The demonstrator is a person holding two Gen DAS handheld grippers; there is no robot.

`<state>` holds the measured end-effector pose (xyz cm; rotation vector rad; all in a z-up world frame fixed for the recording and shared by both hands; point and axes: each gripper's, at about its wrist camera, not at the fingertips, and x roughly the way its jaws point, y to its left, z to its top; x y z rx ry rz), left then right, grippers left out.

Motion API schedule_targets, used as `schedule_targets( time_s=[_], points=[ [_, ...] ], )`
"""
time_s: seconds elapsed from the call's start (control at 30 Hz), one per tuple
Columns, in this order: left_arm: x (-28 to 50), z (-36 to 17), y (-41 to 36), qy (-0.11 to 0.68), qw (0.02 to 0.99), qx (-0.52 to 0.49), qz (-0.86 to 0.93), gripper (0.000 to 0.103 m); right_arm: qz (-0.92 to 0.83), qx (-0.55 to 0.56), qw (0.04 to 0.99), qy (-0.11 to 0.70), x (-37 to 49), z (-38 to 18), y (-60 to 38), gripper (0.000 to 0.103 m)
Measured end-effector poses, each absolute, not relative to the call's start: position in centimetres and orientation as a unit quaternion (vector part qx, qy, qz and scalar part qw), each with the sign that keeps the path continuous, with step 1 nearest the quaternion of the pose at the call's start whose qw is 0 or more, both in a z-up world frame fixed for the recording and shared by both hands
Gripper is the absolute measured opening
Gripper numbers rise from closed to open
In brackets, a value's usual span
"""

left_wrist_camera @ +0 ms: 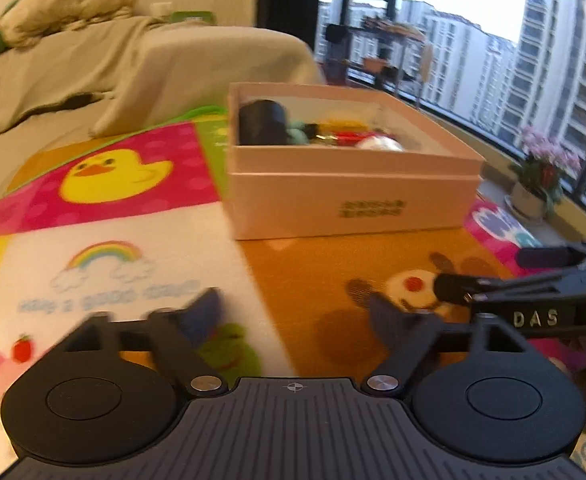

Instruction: Organize rigid objects

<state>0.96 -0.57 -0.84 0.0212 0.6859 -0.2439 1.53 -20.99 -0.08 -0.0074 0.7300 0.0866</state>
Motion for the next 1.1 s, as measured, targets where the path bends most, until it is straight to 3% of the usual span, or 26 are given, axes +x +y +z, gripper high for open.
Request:
schedule_targets(
  time_s=[0.1, 0.17, 0.23, 1.1],
  points=[
    [1.2, -0.9, -0.7, 0.333, 0.938, 0.005, -0.093, 0.09, 0.031, -0.003, 0.935, 0.355, 1.7, -0.2, -21.3, 0.103],
    [1.0, -0.8, -0.2, 0.323, 0.944, -0.008, -0.064, 0.069, 0.026, -0.004, 0.937, 0.349, 1.6, -0.3, -21.2, 0.103],
    [0.6, -0.8, 0.1, 0.313, 0.949, -0.003, -0.028, 0.059, 0.024, -0.006, 0.937, 0.349, 1.6, -0.3, -21.0, 0.103],
    [1.0, -1.0, -0.1, 0.313, 0.95, 0.008, -0.016, 0.065, 0.028, -0.011, 0.94, 0.339, 3.0, -0.8, -18.7, 0.103]
  ],
)
